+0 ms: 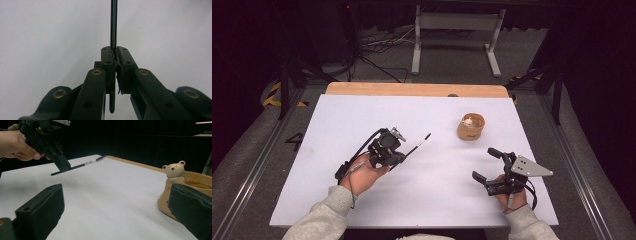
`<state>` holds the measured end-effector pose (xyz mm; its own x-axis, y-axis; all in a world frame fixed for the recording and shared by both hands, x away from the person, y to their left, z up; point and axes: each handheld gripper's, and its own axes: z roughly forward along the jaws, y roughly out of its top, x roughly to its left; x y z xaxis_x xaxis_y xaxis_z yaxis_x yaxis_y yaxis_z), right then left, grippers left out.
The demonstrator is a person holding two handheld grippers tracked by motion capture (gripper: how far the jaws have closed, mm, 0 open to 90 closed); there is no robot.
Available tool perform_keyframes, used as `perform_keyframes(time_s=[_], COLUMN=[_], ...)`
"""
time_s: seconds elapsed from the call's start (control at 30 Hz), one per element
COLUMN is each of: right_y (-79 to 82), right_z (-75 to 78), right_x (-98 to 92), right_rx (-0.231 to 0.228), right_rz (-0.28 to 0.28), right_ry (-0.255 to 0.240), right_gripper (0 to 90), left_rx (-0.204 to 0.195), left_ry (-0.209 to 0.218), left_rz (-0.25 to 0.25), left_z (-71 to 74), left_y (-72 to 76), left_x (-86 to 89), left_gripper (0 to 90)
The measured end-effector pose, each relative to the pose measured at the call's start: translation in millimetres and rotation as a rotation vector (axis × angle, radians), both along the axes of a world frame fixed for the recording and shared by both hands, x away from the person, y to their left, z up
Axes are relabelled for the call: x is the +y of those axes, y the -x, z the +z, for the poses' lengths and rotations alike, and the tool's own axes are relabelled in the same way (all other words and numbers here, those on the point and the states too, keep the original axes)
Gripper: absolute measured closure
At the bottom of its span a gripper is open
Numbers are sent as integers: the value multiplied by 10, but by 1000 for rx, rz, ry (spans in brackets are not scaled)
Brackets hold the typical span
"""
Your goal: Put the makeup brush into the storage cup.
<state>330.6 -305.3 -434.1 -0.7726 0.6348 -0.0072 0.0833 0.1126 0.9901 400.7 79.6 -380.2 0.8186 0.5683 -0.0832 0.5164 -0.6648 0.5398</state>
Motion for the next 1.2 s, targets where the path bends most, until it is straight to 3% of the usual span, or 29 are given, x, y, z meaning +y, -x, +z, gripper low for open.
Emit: perform_keyframes(time_s=[0.03,0.33,0.5,0.53,0.7,1.03,1.2], right_y=[0,-2,-1,-1,-2,0,0], right_z=[0,-4,-5,-5,-6,-4,-4], right_x=[0,3,5,5,5,6,9], right_rx=[0,4,6,6,5,2,2], right_rz=[0,-1,-1,-1,0,4,7], right_ry=[0,2,2,2,3,4,6], right_gripper=[9,9,9,9,9,9,9], left_rx=[0,-92,-149,-149,-186,-240,-296], left_ry=[0,186,335,335,463,625,703], left_rz=[0,-16,-22,-22,-40,-46,-92], left_z=[0,87,70,70,57,-83,-177], left_y=[0,125,202,202,238,293,352], left_x=[0,128,202,202,263,319,323], left_gripper=[850,850,851,851,851,851,851])
